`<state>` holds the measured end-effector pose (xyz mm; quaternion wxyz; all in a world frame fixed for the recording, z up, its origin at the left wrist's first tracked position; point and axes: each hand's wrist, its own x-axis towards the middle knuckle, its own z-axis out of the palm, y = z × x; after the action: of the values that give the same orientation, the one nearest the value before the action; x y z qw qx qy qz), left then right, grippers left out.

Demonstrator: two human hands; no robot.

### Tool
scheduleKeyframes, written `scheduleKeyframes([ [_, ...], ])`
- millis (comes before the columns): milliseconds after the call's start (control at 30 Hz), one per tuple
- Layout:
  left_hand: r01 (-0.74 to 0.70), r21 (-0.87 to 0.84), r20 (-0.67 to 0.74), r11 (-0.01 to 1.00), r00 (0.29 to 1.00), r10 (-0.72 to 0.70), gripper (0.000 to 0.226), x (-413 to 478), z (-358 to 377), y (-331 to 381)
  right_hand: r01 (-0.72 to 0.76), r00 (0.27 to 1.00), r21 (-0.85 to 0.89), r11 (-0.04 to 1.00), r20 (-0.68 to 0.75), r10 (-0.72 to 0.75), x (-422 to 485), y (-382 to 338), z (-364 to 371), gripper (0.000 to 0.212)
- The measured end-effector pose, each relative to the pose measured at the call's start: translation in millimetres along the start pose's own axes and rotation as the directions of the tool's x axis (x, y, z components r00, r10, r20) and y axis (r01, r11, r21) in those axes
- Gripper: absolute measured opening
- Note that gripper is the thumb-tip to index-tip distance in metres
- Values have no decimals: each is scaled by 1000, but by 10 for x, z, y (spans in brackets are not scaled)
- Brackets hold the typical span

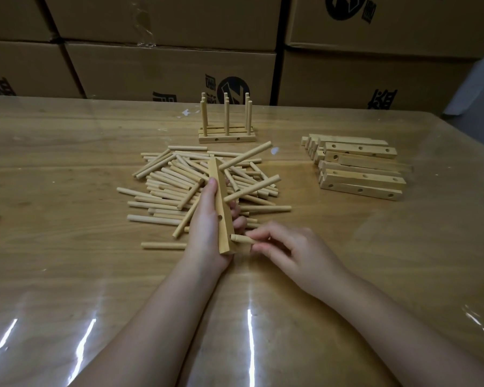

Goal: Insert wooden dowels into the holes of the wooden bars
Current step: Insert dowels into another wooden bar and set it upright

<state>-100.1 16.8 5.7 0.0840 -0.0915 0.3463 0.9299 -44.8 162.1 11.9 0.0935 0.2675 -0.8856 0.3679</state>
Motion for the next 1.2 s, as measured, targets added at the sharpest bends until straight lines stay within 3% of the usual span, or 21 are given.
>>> scheduleKeyframes([
  [333, -78, 90, -25, 993, 996, 81, 27, 5, 2, -37, 127, 988, -282, 951, -44, -145, 35, -89, -32, 19],
  [500, -104, 223, -20, 969, 994, 111, 23, -10, 3, -53, 172, 981, -405, 898, -11, -193, 50, -156, -38, 27],
  [867, -156, 226, 17, 962, 988, 156, 31, -20, 0, -53, 178, 977, -388, 905, -39, -208, 47, -126, 24, 15],
  [1200, -164, 291, 74, 943, 986, 149, 23, -55, 16, -52, 96, 995, -317, 944, 40, -88, 5, -145, -9, 13],
])
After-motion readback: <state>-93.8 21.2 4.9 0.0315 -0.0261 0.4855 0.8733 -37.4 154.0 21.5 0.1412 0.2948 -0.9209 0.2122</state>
